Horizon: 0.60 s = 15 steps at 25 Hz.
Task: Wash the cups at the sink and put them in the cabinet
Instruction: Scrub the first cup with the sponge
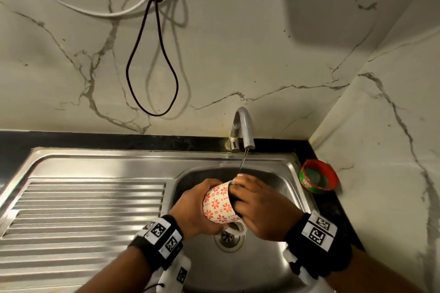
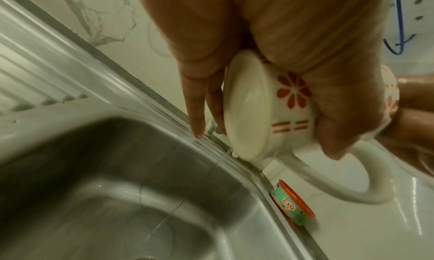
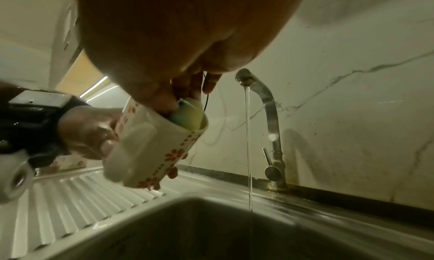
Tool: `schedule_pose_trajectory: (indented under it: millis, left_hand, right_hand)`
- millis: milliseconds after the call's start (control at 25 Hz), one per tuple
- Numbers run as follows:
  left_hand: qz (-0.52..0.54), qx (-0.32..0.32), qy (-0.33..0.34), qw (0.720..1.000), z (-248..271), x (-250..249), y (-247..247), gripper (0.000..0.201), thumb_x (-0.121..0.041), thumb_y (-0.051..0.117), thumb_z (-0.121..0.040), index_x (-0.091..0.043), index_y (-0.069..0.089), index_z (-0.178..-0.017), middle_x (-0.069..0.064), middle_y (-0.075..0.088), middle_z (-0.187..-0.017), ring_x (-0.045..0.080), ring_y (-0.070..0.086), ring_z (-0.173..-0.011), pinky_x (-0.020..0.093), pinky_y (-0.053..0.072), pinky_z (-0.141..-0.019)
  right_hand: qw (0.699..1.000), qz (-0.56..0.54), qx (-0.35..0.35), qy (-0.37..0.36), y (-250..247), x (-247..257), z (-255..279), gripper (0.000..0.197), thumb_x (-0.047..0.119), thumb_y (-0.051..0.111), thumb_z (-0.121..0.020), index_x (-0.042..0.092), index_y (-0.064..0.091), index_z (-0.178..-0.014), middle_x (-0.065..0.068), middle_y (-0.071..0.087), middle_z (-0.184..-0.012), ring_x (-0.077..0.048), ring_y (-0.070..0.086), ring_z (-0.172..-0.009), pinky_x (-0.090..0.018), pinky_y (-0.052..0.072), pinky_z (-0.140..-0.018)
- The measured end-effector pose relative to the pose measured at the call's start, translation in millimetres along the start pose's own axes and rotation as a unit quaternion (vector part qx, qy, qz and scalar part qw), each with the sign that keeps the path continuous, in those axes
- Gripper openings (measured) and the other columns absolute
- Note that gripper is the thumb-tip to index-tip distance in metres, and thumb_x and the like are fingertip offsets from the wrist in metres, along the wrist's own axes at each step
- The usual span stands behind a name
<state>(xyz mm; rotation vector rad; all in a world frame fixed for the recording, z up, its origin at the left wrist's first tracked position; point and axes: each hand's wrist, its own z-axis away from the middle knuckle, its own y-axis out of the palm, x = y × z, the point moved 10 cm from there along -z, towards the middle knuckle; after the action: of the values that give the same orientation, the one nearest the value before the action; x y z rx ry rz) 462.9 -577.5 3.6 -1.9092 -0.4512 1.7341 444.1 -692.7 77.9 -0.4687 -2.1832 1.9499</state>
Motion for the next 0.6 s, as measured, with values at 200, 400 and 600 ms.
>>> schedule_pose_trajectory:
  millis: [200, 400, 600]
  left_hand:
    - [-0.050, 0.078, 0.036, 0.995, -1.1, 0.6, -4.3, 0.096, -0.052, 0.089, -0.052, -0.041, 0.044, -0.135, -0.020, 0.059, -0.120, -0.003, 0.057, -0.111, 0.017, 0.052, -0.092]
    - [-0.148, 0.014, 0.059, 0.987, 1.3, -15.9, 8.1, 0.099, -0.048, 0.086, -0.062, -0.034, 0.035, -0.146, -0.007, 0.048, -0.137, 0.013, 0.048, -0.124, 0.031, 0.046, -0.105]
    - [-0.119, 0.044, 0.064, 0.990, -3.9, -22.3, 18.0, 0.091, -0.052, 0.083, -0.057, -0.039, 0.040, -0.137, -0.013, 0.056, -0.123, 0.006, 0.057, -0.109, 0.033, 0.055, -0.092]
  right_hand:
    - [0.993, 0.029, 0.107, -0.049, 22.8, 25.6, 0.1, 0.051, 0.036, 0.058, -0.082, 0.016, 0.065, -0.128, -0.006, 0.062, -0.136, -0.026, 0.051, -0.132, -0.040, 0.041, -0.114]
    - [0.792, -0.526, 0.037, 0.308, 48.8, -0.9, 6.5, 0.060, 0.039, 0.074, -0.077, 0.011, 0.061, -0.128, -0.012, 0.070, -0.124, -0.025, 0.066, -0.117, -0.049, 0.049, -0.106]
    - [0.692, -0.590, 0.023, 0.416, 63.1, -10.0, 29.9, 0.048, 0.042, 0.076, -0.083, 0.019, 0.066, -0.124, 0.004, 0.073, -0.116, -0.006, 0.068, -0.107, -0.036, 0.057, -0.096]
